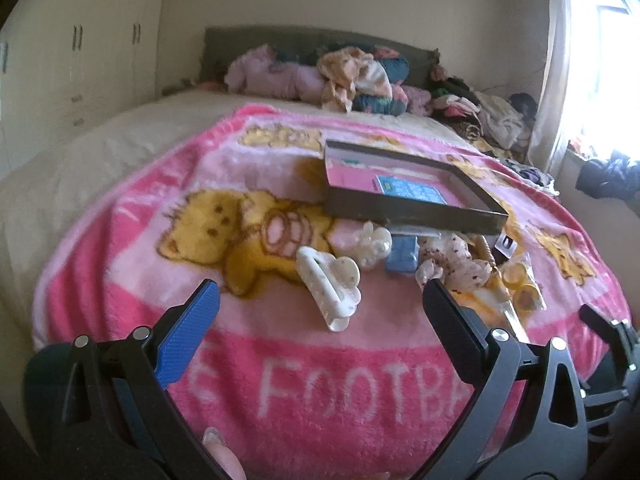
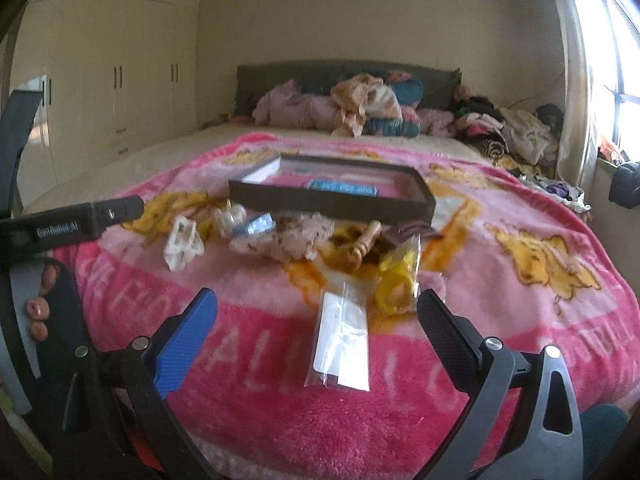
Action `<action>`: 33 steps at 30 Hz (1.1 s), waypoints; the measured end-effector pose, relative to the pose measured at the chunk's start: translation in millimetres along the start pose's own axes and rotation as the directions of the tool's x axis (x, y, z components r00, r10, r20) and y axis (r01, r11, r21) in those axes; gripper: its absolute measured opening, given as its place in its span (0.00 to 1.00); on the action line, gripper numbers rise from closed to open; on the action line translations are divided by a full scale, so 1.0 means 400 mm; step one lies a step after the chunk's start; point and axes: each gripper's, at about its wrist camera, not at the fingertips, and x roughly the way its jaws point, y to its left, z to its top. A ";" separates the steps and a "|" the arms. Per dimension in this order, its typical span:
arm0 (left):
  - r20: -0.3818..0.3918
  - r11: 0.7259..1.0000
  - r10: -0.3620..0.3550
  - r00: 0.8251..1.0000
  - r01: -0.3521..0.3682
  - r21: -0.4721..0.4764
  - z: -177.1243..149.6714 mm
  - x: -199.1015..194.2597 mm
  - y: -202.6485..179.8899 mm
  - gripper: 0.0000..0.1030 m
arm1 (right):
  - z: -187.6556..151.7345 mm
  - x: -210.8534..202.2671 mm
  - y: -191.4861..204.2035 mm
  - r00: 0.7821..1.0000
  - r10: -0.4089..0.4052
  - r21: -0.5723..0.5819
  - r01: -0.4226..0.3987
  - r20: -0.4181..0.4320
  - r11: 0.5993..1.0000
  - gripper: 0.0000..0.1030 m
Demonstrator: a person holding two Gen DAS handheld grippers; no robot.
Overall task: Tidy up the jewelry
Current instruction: 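Grasp the white hair claw with the left tool while the right tool grasps the clear bag, then carry the white claw into the tray with the left tool while the right tool carries the clear bag there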
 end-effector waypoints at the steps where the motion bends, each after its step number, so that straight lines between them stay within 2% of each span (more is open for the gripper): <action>1: -0.008 1.000 -0.016 1.000 0.016 -0.011 0.001 0.010 0.005 0.90 | -0.004 0.011 0.003 1.000 -0.002 -0.008 0.002 -0.011 1.000 0.94; 4: -0.042 0.999 -0.030 0.999 0.029 -0.015 0.003 0.046 0.007 0.90 | -0.017 0.044 0.004 0.999 -0.001 -0.014 0.000 -0.047 1.000 0.94; 6: -0.079 0.999 -0.030 0.996 0.029 -0.020 0.007 0.076 0.006 0.90 | -0.024 0.058 0.004 0.998 -0.005 -0.019 0.004 -0.065 1.000 0.88; 8: -0.101 0.999 -0.038 0.994 0.036 -0.021 0.008 0.097 0.006 0.90 | -0.032 0.077 0.001 0.996 -0.003 -0.021 0.001 -0.094 1.000 0.79; 12: -0.144 0.999 -0.035 0.989 0.035 -0.005 0.013 0.143 -0.003 0.90 | -0.041 0.110 -0.020 0.990 0.000 0.008 0.002 -0.141 1.000 0.70; 14: -0.159 0.999 -0.043 0.986 0.044 0.002 0.019 0.166 -0.010 0.89 | -0.045 0.128 -0.025 0.985 0.002 0.012 0.001 -0.173 1.000 0.55; 16: -0.177 0.999 -0.048 0.983 0.049 0.001 0.022 0.185 -0.010 0.87 | -0.049 0.147 -0.033 0.978 0.015 0.025 -0.010 -0.206 1.000 0.45; 18: -0.193 0.999 -0.049 0.980 0.051 0.005 0.023 0.202 -0.013 0.76 | -0.048 0.151 -0.042 0.978 0.036 0.042 -0.028 -0.204 0.999 0.36; 21: -0.213 0.999 -0.039 0.976 0.043 0.011 0.020 0.222 -0.011 0.63 | -0.044 0.150 -0.040 0.978 0.069 0.040 -0.063 -0.198 0.997 0.34; 24: -0.244 0.999 -0.038 0.969 0.039 0.000 0.013 0.239 -0.002 0.41 | -0.036 0.141 -0.033 0.976 0.112 0.038 -0.107 -0.189 0.994 0.33; 27: -0.256 0.999 -0.042 0.966 0.045 0.005 0.007 0.242 0.000 0.35 | -0.024 0.125 -0.027 0.976 0.145 0.030 -0.142 -0.165 0.989 0.33; 33: -0.239 0.998 -0.055 0.969 0.057 0.001 0.019 0.215 0.000 0.31 | 0.006 0.089 -0.045 0.978 0.167 0.039 -0.163 -0.128 0.986 0.33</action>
